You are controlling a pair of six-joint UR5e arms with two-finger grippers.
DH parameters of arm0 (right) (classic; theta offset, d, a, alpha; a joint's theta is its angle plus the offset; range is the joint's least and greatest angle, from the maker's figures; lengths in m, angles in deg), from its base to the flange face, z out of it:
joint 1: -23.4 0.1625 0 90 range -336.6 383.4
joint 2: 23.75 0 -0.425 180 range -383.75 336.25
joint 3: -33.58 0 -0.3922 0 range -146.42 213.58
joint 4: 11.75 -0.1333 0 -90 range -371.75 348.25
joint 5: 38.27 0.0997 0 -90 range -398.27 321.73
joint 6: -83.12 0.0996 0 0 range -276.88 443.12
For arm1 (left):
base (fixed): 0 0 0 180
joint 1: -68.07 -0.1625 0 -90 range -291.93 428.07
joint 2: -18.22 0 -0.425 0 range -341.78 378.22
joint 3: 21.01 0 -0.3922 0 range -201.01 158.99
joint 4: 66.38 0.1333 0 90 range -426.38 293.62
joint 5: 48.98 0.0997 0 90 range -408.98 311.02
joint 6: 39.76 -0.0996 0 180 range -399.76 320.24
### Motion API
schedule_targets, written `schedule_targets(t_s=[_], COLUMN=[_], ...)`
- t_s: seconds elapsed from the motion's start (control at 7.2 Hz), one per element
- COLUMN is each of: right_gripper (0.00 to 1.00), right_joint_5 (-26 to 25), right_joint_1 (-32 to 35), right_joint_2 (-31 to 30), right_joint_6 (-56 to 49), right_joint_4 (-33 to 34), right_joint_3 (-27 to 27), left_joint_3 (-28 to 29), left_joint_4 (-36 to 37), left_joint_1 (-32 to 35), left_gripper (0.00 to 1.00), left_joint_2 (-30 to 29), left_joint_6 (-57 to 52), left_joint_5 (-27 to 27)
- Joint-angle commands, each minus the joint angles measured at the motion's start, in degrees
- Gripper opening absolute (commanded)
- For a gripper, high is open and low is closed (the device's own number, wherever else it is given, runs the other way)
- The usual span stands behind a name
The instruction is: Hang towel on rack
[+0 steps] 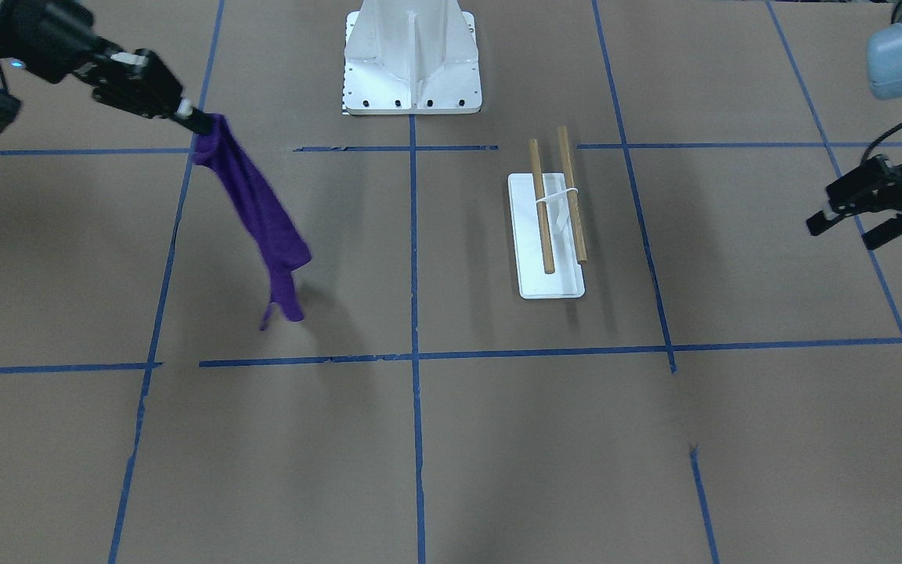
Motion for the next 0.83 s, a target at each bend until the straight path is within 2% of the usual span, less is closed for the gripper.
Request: schedule_targets(t_s=[0.0,0.14,0.42,0.69], right_gripper=[0.0,0.0,0.0,0.0], right_joint_5=[-11.78,-16.2,-16.68,-16.51], right_joint_1=[-11.48,-14.23,-16.79,-18.82], right_joint_2=[9.88,10.87,13.06,14.65], right_joint_6=[1.28,2.76,1.47,-5.19], right_joint_4=[9.09,9.3,9.39,9.48], right_joint_3=[-0.25,-0.16,0.8,3.17], left_joint_3=[0.58,0.58,1.02,1.02], left_joint_4=[-1.02,-2.24,-13.18,-21.11], left_joint_1=[-7.0,-9.73,-15.09,-18.35], left_gripper=[1.0,1.0,1.0,0.99], left_joint_2=[-7.51,-9.97,-10.96,-11.05], left_joint_6=[22.7,31.24,44.1,50.01], left_joint_5=[-0.46,-0.47,-0.03,-0.2])
